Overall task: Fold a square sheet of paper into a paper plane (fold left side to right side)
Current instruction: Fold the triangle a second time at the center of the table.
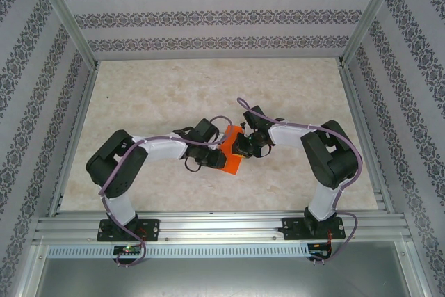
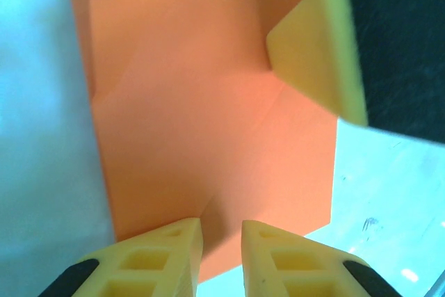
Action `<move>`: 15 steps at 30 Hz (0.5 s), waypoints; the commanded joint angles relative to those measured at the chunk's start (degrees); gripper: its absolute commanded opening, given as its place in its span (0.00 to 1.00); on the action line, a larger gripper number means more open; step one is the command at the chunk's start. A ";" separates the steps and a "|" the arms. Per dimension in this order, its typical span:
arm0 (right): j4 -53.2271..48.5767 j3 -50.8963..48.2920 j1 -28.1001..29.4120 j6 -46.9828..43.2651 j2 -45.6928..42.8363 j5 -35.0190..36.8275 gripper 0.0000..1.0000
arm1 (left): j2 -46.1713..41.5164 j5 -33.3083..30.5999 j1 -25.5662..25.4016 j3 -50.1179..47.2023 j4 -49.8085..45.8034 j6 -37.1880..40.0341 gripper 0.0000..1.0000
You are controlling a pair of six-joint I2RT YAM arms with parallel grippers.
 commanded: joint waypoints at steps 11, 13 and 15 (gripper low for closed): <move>-2.03 -1.15 -0.29 -1.22 -0.56 3.95 0.14 | -5.91 -5.58 3.95 -7.71 -6.93 -2.82 0.26; -1.70 -1.48 -0.27 -1.15 -0.85 3.79 0.14 | -6.26 -5.26 4.64 -7.53 -6.90 -2.83 0.26; -0.86 -1.74 -0.27 -1.14 -1.40 3.11 0.14 | -6.85 -4.74 4.91 -7.39 -6.48 -2.86 0.26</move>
